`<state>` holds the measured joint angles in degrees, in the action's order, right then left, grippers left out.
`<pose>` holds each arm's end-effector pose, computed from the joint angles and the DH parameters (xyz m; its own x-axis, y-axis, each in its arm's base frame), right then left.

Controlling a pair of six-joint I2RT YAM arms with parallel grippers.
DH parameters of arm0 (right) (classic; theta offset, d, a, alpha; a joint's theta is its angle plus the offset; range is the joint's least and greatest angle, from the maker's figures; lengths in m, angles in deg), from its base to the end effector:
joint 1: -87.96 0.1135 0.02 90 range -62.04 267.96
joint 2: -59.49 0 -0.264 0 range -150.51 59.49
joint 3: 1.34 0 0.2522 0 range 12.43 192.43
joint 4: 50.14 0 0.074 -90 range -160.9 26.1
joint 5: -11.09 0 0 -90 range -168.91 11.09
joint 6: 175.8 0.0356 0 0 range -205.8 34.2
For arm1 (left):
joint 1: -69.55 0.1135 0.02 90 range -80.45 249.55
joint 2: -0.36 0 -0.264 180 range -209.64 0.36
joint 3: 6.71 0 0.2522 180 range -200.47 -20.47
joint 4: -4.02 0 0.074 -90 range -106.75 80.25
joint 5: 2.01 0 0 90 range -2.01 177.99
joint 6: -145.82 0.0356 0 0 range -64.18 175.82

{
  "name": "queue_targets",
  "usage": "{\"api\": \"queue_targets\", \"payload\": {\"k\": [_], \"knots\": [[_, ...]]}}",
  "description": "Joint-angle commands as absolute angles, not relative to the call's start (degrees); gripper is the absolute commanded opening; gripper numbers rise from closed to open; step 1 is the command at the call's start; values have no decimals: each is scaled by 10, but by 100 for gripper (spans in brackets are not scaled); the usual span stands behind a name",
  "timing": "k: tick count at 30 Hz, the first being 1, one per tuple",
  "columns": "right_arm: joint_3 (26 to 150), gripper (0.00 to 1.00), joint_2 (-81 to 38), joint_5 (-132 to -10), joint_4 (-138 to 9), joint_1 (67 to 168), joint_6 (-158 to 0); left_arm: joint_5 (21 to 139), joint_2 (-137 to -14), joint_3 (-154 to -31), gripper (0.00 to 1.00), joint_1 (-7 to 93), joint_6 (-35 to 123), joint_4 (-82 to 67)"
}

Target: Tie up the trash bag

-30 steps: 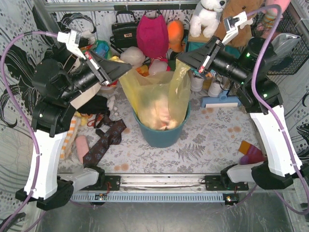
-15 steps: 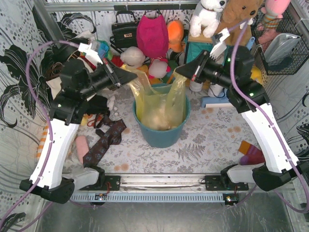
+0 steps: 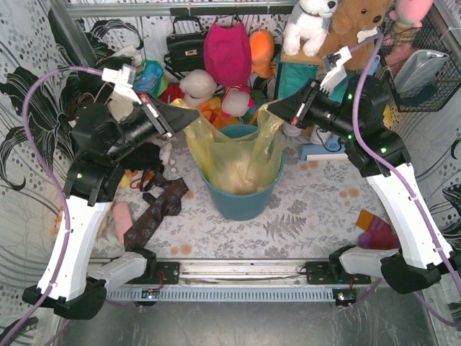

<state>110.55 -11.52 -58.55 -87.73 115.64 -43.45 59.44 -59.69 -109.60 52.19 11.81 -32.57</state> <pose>0.1997 0.1187 0.5344 -0.4630 0.4703 -0.7513 -0.5834 0.4764 0.6578 0.1646 -0.0693 0.5252 -0.4224 -0.5074 -0.7511 0.5868 0.4785 -0.6532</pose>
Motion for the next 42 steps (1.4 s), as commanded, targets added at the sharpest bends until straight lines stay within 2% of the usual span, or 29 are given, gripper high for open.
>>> {"api": "queue_targets", "payload": {"k": [1,6,11,13,16,18,21,24,25,26,28,29,30,38,42], "knots": [[1080,6,-85,-629,-909,1159,-465,585,-585,-1050,0,522,130,-279],[1098,49,-53,-650,-934,1159,-517,574,-572,-1047,0,522,136,-255],[1149,73,-33,-677,-977,1159,-590,556,-569,-1047,0,522,136,-219],[1165,78,-24,-676,-974,1159,-623,547,-570,-1050,0,522,136,-204],[1192,81,-24,-647,-957,1159,-662,528,-574,-1058,0,522,138,-184],[1209,77,-39,-606,-937,1159,-683,515,-577,-1063,0,522,139,-176],[1222,73,-70,-496,-882,1159,-700,499,-580,-1065,0,522,147,-176],[1208,75,-95,-382,-794,1159,-695,485,-575,-1053,2,522,156,-172],[1190,77,-101,-352,-756,1159,-689,477,-571,-1048,7,522,158,-167],[1179,80,-107,-328,-715,1160,-678,470,-569,-1042,16,522,161,-165],[1156,84,-122,-301,-659,1161,-660,466,-562,-1041,47,522,174,-172],[1153,84,-132,-296,-646,1163,-658,474,-559,-1045,56,522,183,-184],[1150,84,-138,-293,-640,1167,-660,487,-556,-1052,60,522,195,-209],[1143,84,-175,-301,-647,1213,-716,671,-576,-1198,67,522,285,-434],[1175,88,-210,-322,-682,1249,-758,699,-574,-1233,67,522,315,-475]]}}
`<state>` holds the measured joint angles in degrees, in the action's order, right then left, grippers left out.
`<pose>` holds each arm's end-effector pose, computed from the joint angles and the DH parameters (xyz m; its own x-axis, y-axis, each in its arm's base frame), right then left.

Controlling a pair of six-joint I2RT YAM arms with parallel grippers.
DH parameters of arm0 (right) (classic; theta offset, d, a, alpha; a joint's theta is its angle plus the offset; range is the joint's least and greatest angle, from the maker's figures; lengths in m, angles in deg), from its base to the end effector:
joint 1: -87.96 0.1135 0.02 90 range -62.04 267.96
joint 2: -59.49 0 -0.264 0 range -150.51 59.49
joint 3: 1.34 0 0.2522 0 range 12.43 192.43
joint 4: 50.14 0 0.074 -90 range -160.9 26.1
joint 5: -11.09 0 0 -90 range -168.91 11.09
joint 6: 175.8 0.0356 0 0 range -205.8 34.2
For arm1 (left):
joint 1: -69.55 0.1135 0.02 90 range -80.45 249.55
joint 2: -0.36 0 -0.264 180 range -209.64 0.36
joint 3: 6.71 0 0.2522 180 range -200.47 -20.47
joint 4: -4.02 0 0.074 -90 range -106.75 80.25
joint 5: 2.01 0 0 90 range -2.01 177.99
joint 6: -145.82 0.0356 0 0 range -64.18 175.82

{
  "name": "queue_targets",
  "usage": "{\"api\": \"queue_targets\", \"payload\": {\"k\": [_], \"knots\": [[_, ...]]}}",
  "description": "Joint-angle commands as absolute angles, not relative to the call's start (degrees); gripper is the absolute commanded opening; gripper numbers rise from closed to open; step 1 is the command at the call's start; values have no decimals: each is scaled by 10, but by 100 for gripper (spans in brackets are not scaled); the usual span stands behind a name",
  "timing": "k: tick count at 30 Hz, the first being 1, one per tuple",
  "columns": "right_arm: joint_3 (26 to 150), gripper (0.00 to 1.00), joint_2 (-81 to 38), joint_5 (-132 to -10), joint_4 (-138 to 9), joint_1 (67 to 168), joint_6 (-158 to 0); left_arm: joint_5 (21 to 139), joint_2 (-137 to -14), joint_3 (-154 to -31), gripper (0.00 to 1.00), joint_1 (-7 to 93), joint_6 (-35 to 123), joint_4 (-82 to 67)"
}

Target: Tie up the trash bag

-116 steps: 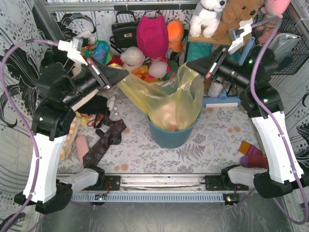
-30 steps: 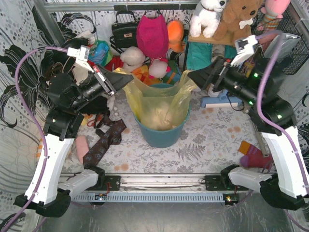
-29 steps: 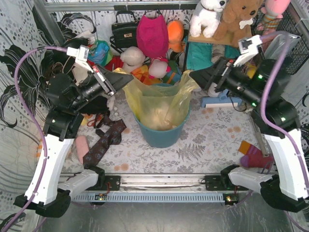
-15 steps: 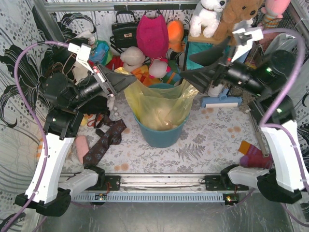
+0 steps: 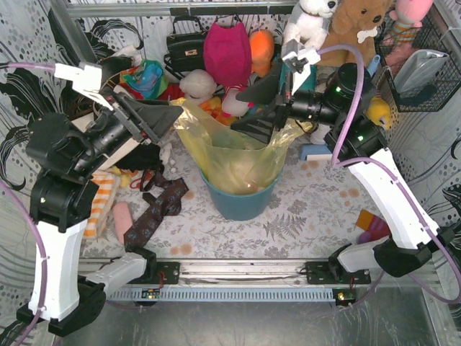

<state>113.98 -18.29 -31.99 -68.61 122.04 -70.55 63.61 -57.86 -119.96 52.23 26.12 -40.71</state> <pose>0.1983 0.1656 0.5573 0.0100 0.2237 -0.9746 -0.9921 0.1244 0.0184 0.1199 -0.0528 0.5636 -0.1782 -0.4171 -0.8912 0.6569 0.6239 -0.4234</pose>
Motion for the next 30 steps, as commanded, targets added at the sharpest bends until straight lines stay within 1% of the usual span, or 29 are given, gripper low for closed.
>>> {"api": "queue_targets", "payload": {"k": [1,4,6,9,12,18,19,22,25,26,28,30], "knots": [[1185,91,-220,-332,-690,1259,-766,698,-573,-1235,67,522,316,-475],[1224,98,-255,-379,-723,1297,-806,698,-569,-1233,67,522,308,-470],[1256,99,-279,-402,-743,1323,-833,702,-564,-1227,66,522,306,-464],[1337,99,-337,-422,-777,1343,-841,714,-551,-1214,66,522,313,-458],[1394,94,-389,-400,-786,1351,-836,723,-532,-1197,66,522,319,-442],[1494,87,-462,-358,-828,1357,-828,708,-505,-1184,67,522,328,-428],[1506,83,-470,-357,-835,1358,-827,708,-503,-1186,67,522,330,-430],[1521,66,-481,-351,-844,1358,-822,712,-499,-1187,67,522,334,-438],[1511,45,-474,-354,-837,1359,-822,716,-496,-1179,67,522,336,-439],[1506,35,-470,-358,-832,1359,-821,716,-496,-1176,66,522,336,-439],[1499,19,-464,-365,-822,1359,-823,714,-494,-1168,67,522,335,-437],[1494,4,-457,-368,-810,1359,-823,701,-492,-1154,70,522,335,-424]]}}
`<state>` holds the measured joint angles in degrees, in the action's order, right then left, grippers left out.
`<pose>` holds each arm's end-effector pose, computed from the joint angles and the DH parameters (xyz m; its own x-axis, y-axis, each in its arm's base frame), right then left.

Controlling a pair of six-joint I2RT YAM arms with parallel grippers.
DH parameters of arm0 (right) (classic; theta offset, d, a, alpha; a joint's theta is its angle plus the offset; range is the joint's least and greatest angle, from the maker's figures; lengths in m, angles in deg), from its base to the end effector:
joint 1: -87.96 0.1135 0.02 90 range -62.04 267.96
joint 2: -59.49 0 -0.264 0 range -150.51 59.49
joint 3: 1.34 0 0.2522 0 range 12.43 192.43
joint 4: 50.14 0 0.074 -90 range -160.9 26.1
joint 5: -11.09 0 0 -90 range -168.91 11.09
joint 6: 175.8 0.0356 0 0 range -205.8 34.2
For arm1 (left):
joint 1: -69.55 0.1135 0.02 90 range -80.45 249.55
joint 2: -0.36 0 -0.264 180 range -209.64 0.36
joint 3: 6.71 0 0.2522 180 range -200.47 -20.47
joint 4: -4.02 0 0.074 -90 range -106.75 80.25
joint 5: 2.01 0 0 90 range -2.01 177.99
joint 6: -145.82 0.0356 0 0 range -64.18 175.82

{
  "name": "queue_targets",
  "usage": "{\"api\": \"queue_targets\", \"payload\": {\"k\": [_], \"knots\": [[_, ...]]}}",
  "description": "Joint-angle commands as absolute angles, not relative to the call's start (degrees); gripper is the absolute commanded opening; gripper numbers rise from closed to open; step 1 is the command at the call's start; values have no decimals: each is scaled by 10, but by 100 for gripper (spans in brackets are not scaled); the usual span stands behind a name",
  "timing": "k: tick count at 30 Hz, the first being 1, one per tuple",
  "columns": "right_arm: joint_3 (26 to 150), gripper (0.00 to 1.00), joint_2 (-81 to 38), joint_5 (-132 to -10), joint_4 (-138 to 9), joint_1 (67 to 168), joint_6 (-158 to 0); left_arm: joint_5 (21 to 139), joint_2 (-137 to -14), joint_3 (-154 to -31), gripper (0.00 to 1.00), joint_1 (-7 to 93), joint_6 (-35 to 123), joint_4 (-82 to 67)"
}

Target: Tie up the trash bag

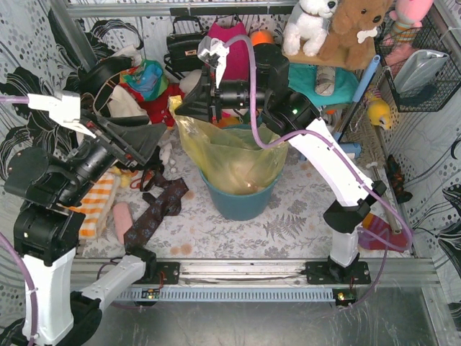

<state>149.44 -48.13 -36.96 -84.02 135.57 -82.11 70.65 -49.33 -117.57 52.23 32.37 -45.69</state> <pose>0.2407 0.2989 0.5538 0.0445 0.1198 -0.9918 -0.9990 0.0064 -0.0441 0.0700 -0.0330 0.5572 -0.0500 -0.3823 -0.9227 0.5920 0.7327 -0.3357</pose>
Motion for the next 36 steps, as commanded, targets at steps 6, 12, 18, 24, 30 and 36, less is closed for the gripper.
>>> {"api": "queue_targets", "payload": {"k": [6,12,18,24,30,36], "knots": [[1451,0,-425,-373,-755,1359,-817,614,-480,-1075,99,522,359,-334],[1387,0,-379,-374,-706,1359,-802,581,-478,-1027,98,522,405,-259],[1337,0,-347,-368,-669,1359,-784,464,-446,-922,98,522,482,-100],[1332,0,-342,-350,-666,1359,-778,449,-456,-906,98,522,550,-58],[1312,0,-333,-340,-665,1362,-781,427,-469,-878,98,522,558,36],[1297,0,-327,-334,-663,1362,-781,421,-496,-871,100,523,571,75]]}}
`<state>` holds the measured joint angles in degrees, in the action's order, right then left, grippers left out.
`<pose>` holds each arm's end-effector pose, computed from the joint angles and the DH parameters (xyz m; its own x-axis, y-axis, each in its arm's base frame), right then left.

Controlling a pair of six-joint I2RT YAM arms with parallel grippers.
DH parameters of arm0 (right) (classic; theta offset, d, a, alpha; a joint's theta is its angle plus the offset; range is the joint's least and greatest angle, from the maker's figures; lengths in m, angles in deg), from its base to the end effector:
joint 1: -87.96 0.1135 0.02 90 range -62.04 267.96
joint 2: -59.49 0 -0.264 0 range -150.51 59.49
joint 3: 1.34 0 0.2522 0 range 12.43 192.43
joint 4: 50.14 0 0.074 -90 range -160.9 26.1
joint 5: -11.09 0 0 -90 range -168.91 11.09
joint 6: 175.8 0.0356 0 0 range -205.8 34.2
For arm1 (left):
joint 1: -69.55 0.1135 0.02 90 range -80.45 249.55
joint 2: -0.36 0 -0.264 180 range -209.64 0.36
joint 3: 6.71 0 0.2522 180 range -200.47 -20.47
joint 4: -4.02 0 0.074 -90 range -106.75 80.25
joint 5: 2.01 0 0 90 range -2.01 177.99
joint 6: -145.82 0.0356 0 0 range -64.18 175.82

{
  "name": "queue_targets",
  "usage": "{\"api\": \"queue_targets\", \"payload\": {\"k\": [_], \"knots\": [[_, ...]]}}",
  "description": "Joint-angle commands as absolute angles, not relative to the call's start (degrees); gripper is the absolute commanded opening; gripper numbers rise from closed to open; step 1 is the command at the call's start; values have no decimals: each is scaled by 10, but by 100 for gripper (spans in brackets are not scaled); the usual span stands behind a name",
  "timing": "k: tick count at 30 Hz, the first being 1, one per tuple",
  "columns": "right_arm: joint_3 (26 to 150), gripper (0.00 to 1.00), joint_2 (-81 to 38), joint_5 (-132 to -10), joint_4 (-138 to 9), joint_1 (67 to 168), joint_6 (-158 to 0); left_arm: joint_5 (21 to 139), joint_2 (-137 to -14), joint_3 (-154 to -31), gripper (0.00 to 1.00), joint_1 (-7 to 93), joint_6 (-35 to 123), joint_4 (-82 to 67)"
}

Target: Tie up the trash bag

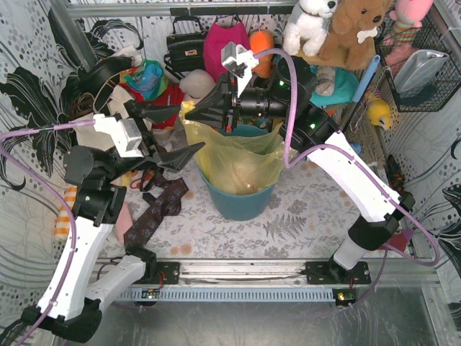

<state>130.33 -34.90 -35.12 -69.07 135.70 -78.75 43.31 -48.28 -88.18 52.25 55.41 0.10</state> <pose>0.2074 0.2649 0.5609 0.0903 0.2312 -0.9687 -0.9946 -0.0292 -0.0997 0.1304 -0.0668 0.4964 0.4558 -0.1473 -0.8778 0.8024 0.4948 0.3337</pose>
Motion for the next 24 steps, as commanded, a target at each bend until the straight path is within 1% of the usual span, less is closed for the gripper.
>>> {"api": "queue_targets", "payload": {"k": [1,3,5,6,10,13,16,17,18,19,24], "knots": [[1296,0,-326,-335,-662,1362,-782,422,-499,-870,100,522,570,78],[1293,0,-325,-335,-657,1363,-781,426,-505,-868,97,523,568,85],[1291,0,-324,-335,-655,1363,-781,421,-513,-867,90,524,560,96],[1291,0,-325,-334,-655,1363,-780,415,-517,-869,84,525,553,100],[1287,0,-323,-337,-655,1363,-780,390,-536,-877,53,526,533,113],[1286,0,-321,-341,-655,1363,-782,371,-546,-885,37,526,528,103],[1285,0,-319,-343,-657,1363,-784,355,-549,-885,16,526,532,94],[1284,0,-318,-343,-657,1363,-785,350,-549,-884,10,526,532,93],[1284,0,-318,-344,-657,1363,-786,344,-550,-882,7,526,530,92],[1282,0,-317,-346,-655,1363,-786,339,-552,-881,6,526,529,92],[1283,0,-316,-351,-648,1363,-785,322,-555,-856,11,527,504,114]]}}
